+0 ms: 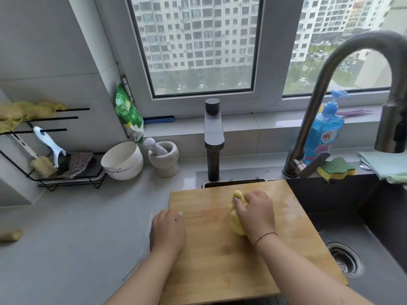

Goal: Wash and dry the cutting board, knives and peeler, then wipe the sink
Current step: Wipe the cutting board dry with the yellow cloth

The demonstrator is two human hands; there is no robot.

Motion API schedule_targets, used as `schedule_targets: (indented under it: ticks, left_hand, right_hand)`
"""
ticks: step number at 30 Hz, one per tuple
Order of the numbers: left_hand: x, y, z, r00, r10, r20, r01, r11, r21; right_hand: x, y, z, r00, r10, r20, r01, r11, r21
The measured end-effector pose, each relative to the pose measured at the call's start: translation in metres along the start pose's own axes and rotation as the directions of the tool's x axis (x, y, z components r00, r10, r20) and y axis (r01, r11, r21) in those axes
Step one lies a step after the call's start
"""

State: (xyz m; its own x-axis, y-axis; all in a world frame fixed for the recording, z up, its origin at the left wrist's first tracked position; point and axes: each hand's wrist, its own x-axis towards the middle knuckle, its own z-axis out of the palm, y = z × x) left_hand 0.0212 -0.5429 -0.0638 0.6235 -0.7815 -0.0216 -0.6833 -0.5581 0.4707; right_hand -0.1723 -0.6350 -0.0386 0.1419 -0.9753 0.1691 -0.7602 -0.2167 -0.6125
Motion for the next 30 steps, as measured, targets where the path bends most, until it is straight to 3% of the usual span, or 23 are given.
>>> schedule_targets:
  ticks: [2, 4, 6, 9, 12, 14, 17, 24, 27, 30]
  left_hand:
    - [-0.005, 0.000, 0.010, 0.998, 0.062, 0.032, -0.063, 0.998, 0.021]
    - [-0.011, -0.001, 0.018, 0.994, 0.056, 0.090, -0.055, 0.998, -0.015]
    - [-0.015, -0.001, 0.022, 0.995, 0.062, 0.078, -0.057, 0.996, -0.066]
    - [-0.017, 0.001, 0.022, 0.998, 0.022, 0.053, -0.012, 0.984, -0.178]
    - [-0.015, -0.004, 0.027, 0.998, 0.020, 0.051, -0.011, 0.985, -0.172]
    - [-0.014, -0.005, 0.030, 0.999, 0.022, 0.046, -0.016, 0.992, -0.122]
    - [-0.016, -0.002, 0.030, 1.000, -0.004, 0.018, 0.005, 0.996, -0.094]
    - [-0.017, 0.002, 0.029, 0.999, -0.014, 0.051, 0.017, 0.998, -0.054]
    - [-0.021, 0.005, 0.028, 0.997, -0.009, 0.079, 0.005, 0.998, 0.060]
    - [-0.022, 0.012, 0.023, 0.991, -0.024, 0.132, 0.007, 0.991, 0.134]
  right_hand:
    - [0.004, -0.023, 0.009, 0.991, -0.105, -0.086, 0.110, 0.992, 0.055]
    - [0.005, -0.048, 0.023, 0.972, -0.228, -0.052, 0.232, 0.971, 0.067]
    - [0.005, -0.067, 0.044, 0.933, -0.320, 0.167, 0.321, 0.947, 0.019]
    - [0.008, -0.082, 0.074, 0.795, -0.308, 0.522, 0.380, 0.925, -0.033]
    - [0.017, -0.074, 0.085, 0.724, -0.321, 0.611, 0.473, 0.875, -0.101]
    - [0.024, -0.062, 0.077, 0.716, -0.352, 0.602, 0.535, 0.831, -0.150]
    - [0.038, -0.039, 0.060, 0.769, -0.314, 0.557, 0.498, 0.840, -0.216]
    - [0.075, 0.048, 0.006, 0.948, -0.021, 0.318, 0.158, 0.898, -0.411]
    - [0.073, 0.071, -0.009, 0.976, 0.088, 0.197, 0.007, 0.900, -0.436]
    - [0.057, 0.060, -0.002, 0.986, 0.088, 0.143, -0.021, 0.911, -0.412]
